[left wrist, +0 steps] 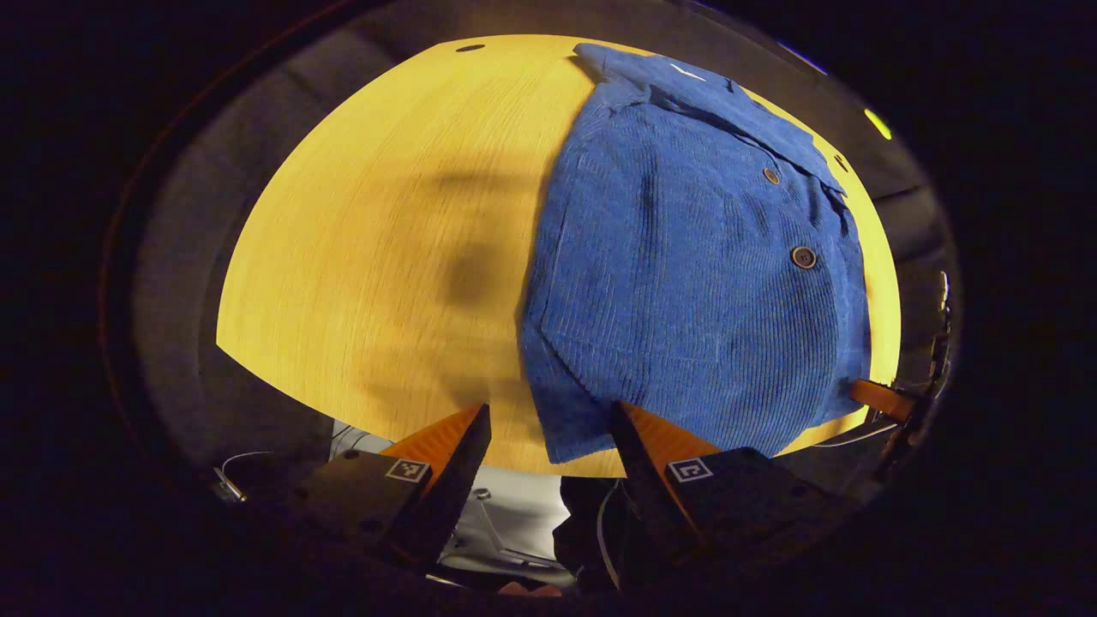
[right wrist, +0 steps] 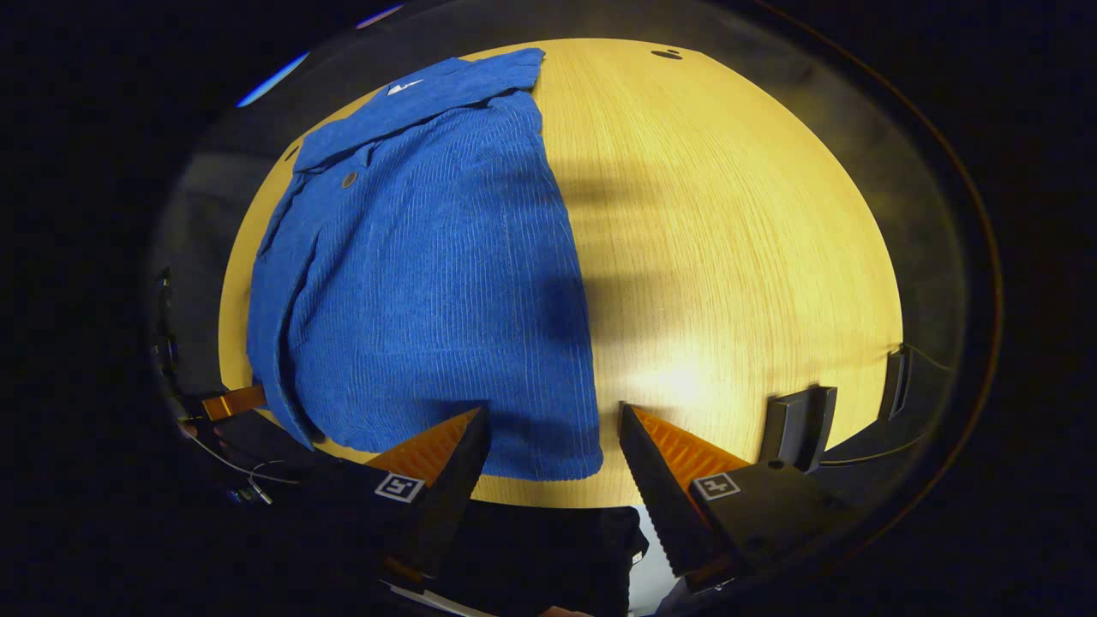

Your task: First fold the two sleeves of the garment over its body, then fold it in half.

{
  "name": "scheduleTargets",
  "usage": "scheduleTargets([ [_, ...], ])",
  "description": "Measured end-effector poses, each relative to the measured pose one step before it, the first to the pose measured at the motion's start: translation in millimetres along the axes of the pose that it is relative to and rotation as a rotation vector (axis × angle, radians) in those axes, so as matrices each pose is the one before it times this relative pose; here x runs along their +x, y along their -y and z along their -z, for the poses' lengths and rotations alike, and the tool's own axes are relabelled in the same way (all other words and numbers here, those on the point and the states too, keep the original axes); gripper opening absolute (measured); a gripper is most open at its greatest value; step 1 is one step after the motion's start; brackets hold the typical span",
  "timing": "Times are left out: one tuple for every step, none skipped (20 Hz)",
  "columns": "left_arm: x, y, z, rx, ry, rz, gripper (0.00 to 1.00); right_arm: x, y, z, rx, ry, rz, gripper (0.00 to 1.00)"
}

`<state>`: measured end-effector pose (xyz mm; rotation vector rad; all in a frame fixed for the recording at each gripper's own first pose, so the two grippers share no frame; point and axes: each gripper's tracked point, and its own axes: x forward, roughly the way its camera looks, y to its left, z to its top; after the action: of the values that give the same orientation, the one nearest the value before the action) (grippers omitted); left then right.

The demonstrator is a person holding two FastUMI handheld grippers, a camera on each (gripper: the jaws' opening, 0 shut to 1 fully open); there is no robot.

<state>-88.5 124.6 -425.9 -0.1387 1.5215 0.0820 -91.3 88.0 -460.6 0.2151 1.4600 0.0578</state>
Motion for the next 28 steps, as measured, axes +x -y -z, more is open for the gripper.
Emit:
scheduleTargets([
  [0.1, 0.53, 0.83, 0.02163, 0.00081, -0.0018, 0.84, 0.9, 0.4, 0.95, -0.03586, 0.00358, 0.03122, 0.96],
  [-0.96, 2.09, -1.0, 0.01697, 0.00598, 0.00069, 0.84, 0.27, -0.3, 1.56, -0.0492, 0.00456, 0.02396, 0.97],
  [1.04, 2.23, 0.97, -0.00111, 0.00873, 0.01092, 0.83, 1.91, -4.94, -0.89, -0.02479, 0.0095, -0.00458, 0.96],
  [-0.67, 6.3, -3.4, 0.00568, 0.00543, 0.03073, 0.82, -0.45, -8.62, 1.75, 0.00405, -0.0003, -0.01931, 0.84],
  [3.65, 11.71, -1.55, -0.0105, 0.01645, 0.07874, 0.57, 1.75, -10.1, -0.97, 0.0316, 0.00511, -0.03685, 0.6],
  [-2.96, 2.65, 1.26, -0.03857, -0.00986, 0.02099, 0.32, 0.79, -2.78, 0.56, 0.03077, -0.00862, 0.00304, 0.36],
  [0.23, -0.73, -0.59, -0.02822, -0.00109, 0.0411, 0.07, -1.98, -0.06, -0.08, 0.00526, -0.0134, -0.01877, 0.11],
  [-3.24, -0.94, -0.79, -0.05129, -0.02021, 0.03821, 0.03, -0.54, -0.37, -2.2, 0.03114, -0.00066, -0.0111, 0.07],
  [-2.98, 2.47, 1.8, -0.02874, -0.00055, 0.03946, 0.0, -0.7, 0.95, 0.02, 0.01956, -0.0038, -0.01121, 0.03],
  [-8.65, -0.84, -6.33, 0.00133, 0.03034, 0.01561, 0.0, -2.84, 2.25, -2.25, 0.01078, 0.00393, 0.00022, 0.03],
  [-6.21, 0.49, -6.19, 0.02093, 0.0212, 0.01147, 0.0, -5.66, -0.09, -4.42, 0.01601, 0.0174, -0.00793, 0.03],
  [-9.64, 1.49, -5.68, 0.02667, 0.02286, 0.00605, 0.0, -7.37, -1.82, -6.19, 0.01794, 0.02067, -0.0105, 0.04],
  [-9.81, 2.85, -4.41, 0.0226, 0.01329, 0.01295, 0.0, -9.81, -4.47, -7.7, 0.01939, 0.02277, -0.01693, 0.03],
  [-8.52, 3.51, -6.12, 0.01462, 0.01214, 0.01311, 0.0, -11.42, -6.95, -9.81, 0.01864, 0.0232, -0.01925, 0.03],
  [-8.63, 4.37, -5.9, 0.01339, 0.01271, 0.0147, 0.0, -9.71, -6.58, -10.59, 0.01367, 0.0293, -0.01639, 0.03],
  [-7.8, 4.04, -6.12, 0.0169, 0.01125, 0.01226, 0.0, -10.88, -5.13, -11.11, 0.00452, 0.03288, -0.01157, 0.03],
  [-8.56, 3.06, -6.84, 0.02209, 0.01724, 0.00754, 0.0, -12.47, -4.35, -12.38, 0.00053, 0.03881, -0.00608, 0.03],
  [-8.21, 2.34, -7.75, 0.02354, 0.01918, 0.00629, 0.0, -12.4, -7.3, -13.69, 0.00057, 0.03974, -0.00841, 0.03],
  [-9.79, 3.37, -10.93, 0.01927, 0.02143, 0.00772, 0.0, -11.02, -7.08, -15.39, 0.00238, 0.03986, -0.00951, 0.03],
  [-8.82, 3.93, -12.91, 0.01696, 0.02049, 0.01174, 0.0, -9.55, -8.15, -16.39, -0.00259, 0.03513, -0.00765, 0.03],
  [-5.56, 3.84, -13.83, 0.01794, 0.02201, 0.01284, 0.0, -8.08, -6.85, -17.64, -0.00371, 0.03497, -0.00659, 0.03],
  [-5.36, 3.74, -16.65, 0.0193, 0.02007, 0.01137, 0.0, -5.11, -6.67, -18.49, -0.009, 0.03561, -0.00633, 0.03],
  [-6.45, 2.16, -16.45, 0.02166, 0.01915, 0.0067, 0.0, -2.2, -4.97, -17.32, -0.0111, 0.02774, -0.00189, 0.03],
  [-6.27, 1.39, -19.99, 0.02444, 0.0254, 0.00081, 0.0, -0.59, -4.37, -17.32, -0.0074, 0.0249, -0.00256, 0.03],
  [-2.6, 1.14, -21.08, 0.02234, 0.02259, 0.00316, 0.0, -0.22, -6.37, -18.42, -0.00103, 0.02796, -0.00442, 0.03],
  [-2.53, 1.77, -22.88, 0.02057, 0.03128, -0.00116, 0.0, 3.53, -7.03, -21.98, 0.005, 0.03871, -0.00474, 0.03],
  [0.32, -0.19, -22.84, 0.01908, 0.02474, -0.00219, 0.0, 3.88, -3.57, -21.8, -0.00339, 0.0328, -0.00082, 0.03],
  [2.24, -1.42, -23.53, 0.00939, 0.02739, -0.01129, 0.0, 7.45, -1.62, -21.97, -0.00089, 0.02709, 0.00432, 0.02],
])
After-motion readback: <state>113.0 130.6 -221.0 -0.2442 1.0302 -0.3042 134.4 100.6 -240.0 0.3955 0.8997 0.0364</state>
